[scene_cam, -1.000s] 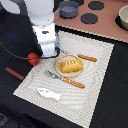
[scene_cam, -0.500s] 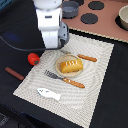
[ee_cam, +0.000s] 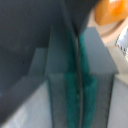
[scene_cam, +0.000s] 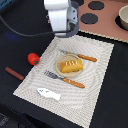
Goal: Interact with the objects in diverse but meaningful ways.
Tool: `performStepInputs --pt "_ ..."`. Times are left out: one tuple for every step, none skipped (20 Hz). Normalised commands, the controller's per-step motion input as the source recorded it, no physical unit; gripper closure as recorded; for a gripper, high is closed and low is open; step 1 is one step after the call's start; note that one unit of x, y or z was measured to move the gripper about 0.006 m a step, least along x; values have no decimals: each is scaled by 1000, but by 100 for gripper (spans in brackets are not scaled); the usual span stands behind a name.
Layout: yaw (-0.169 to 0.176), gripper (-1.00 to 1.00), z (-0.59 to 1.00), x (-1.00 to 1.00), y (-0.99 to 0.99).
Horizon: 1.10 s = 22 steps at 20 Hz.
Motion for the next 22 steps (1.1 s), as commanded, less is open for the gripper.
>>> performStepInputs --pt "0 100 637 889 466" --pt "0 100 571 880 483" --pt "0 100 511 866 500" --pt "0 100 457 860 509" --pt "0 100 411 846 503" --pt "0 100 397 846 500" --pt "0 100 394 846 503" --pt "0 100 389 849 517" --pt "0 100 357 829 546" --pt "0 100 297 820 569" --pt "0 100 260 831 589" --pt "0 100 223 823 591" --pt "0 100 220 820 600" --pt "0 100 209 794 626" --pt "0 100 180 789 629" --pt "0 100 140 774 623" --pt "0 100 134 771 626" --pt "0 100 126 766 626" --pt "0 100 123 757 631" --pt "0 100 117 737 651" --pt "0 100 134 734 663" --pt "0 100 149 720 671"
